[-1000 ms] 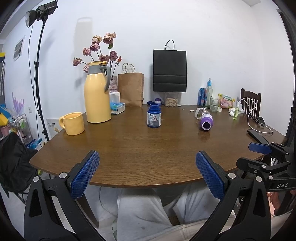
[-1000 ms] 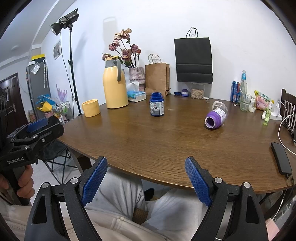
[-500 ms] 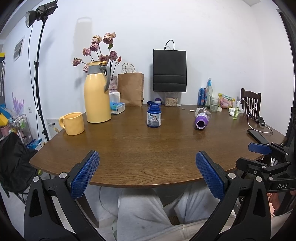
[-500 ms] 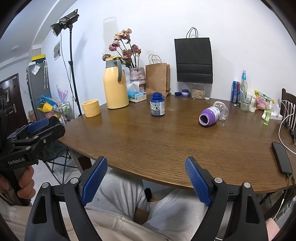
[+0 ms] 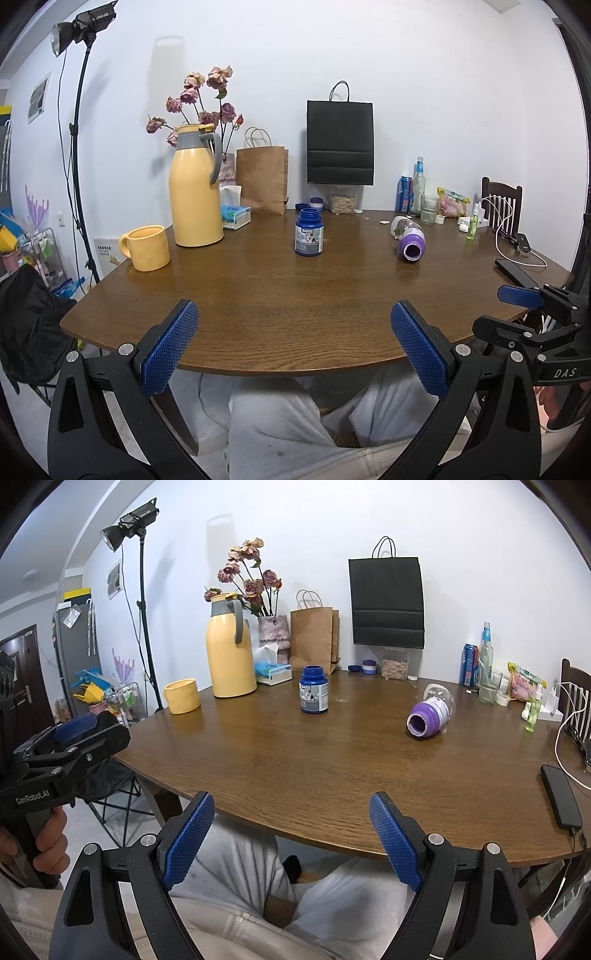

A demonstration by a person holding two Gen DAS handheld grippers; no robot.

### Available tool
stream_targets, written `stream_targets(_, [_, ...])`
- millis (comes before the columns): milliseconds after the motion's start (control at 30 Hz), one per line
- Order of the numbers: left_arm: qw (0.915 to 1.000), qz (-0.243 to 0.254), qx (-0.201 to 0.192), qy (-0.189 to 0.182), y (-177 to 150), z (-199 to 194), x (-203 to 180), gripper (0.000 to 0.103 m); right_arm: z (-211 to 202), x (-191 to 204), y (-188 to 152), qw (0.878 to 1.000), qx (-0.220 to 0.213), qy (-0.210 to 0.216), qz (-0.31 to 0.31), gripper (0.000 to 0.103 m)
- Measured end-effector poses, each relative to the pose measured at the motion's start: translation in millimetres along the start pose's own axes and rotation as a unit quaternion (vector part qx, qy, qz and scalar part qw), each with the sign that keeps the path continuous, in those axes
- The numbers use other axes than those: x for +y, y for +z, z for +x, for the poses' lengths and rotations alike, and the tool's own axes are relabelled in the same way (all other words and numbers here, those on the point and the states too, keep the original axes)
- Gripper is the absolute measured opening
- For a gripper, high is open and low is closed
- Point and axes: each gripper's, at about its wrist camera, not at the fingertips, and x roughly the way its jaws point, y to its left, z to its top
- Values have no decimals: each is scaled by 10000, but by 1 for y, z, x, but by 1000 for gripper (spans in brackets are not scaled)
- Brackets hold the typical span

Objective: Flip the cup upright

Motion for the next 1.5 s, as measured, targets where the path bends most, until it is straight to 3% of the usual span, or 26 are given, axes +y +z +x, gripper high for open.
stream_targets(1200, [10000,-38,6,-34,-1,2,0,103,-1,-2,-2,10000,-13,-12,-1,90])
stream_targets(1500, [10000,7,-50,-28,9,21,2,103,15,-20,3,9993,-45,-321,172,90])
